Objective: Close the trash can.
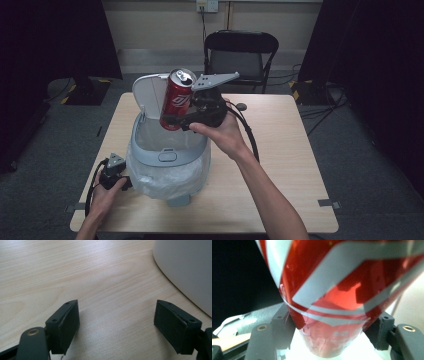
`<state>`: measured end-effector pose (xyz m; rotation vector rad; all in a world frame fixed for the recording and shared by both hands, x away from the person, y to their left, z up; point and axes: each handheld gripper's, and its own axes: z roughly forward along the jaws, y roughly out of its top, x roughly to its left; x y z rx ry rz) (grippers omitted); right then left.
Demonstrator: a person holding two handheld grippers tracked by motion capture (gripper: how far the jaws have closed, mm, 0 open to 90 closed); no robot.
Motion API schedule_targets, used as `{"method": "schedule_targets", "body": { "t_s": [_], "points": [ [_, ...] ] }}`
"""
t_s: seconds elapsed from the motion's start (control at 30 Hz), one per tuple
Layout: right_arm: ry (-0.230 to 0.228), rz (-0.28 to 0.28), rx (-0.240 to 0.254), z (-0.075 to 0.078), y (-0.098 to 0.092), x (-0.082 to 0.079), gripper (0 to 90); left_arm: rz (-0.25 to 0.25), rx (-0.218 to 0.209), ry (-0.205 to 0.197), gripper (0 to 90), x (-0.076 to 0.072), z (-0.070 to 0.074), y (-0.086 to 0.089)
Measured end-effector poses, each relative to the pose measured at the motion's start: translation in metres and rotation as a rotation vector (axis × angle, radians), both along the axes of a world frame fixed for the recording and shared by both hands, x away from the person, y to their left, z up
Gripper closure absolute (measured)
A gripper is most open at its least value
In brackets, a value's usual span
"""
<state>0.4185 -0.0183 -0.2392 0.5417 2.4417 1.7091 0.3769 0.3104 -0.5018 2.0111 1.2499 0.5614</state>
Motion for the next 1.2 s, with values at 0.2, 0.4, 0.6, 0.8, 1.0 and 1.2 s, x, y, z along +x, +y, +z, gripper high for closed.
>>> {"method": "schedule_targets", "body": {
  "t_s": [0.2, 0.4, 0.6, 0.8, 1.0, 1.2],
  "points": [
    [0.018, -0.014, -0.068, -0.009, 0.008, 0.002, 29.7, -0.001, 0.0, 0.002, 20.3, 0.0, 0.0, 0.0],
    [0.022, -0.023, -0.079, -0.011, 0.012, 0.003, 23.3, 0.0, -0.001, 0.0, 20.3, 0.0, 0.0, 0.0],
    [0.021, -0.026, -0.075, -0.01, 0.011, 0.003, 26.9, -0.002, -0.001, 0.001, 20.3, 0.0, 0.0, 0.0],
    [0.022, -0.009, -0.058, -0.01, 0.006, -0.002, 34.6, -0.002, 0.0, 0.001, 20.3, 0.0, 0.0, 0.0],
    [0.018, -0.02, -0.033, -0.009, -0.007, -0.006, 34.6, -0.002, -0.001, 0.001, 20.3, 0.0, 0.0, 0.0],
    [0.001, -0.049, -0.002, -0.004, -0.029, -0.011, 35.4, -0.002, 0.0, 0.001, 20.2, 0.0, 0.0, 0.0]
  ]
}}
